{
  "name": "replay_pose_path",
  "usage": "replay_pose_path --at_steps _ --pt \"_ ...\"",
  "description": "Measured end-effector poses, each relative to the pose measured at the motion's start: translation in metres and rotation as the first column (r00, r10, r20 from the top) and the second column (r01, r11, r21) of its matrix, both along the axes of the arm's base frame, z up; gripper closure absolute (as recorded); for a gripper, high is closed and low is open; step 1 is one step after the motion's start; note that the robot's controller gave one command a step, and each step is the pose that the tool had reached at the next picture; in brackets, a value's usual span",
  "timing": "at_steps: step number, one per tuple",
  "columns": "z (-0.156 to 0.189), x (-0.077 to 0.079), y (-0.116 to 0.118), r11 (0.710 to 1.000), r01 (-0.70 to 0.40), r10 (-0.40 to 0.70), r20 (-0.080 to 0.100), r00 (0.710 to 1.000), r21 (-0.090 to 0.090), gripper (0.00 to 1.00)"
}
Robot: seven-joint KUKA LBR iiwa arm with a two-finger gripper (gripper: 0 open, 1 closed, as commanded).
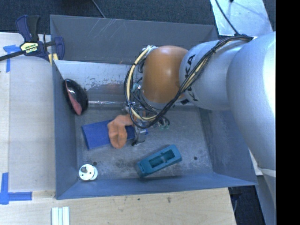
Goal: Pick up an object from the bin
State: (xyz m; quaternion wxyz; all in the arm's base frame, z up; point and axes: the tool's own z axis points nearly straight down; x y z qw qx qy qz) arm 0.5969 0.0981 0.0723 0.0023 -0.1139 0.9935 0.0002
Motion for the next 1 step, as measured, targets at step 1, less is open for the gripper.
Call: replay_pose_path --at_steps 1 --pt "0.1697 0.0083 -0.0394 0.999 -0.046 0.046 0.005 0.999 -0.001 1.00"
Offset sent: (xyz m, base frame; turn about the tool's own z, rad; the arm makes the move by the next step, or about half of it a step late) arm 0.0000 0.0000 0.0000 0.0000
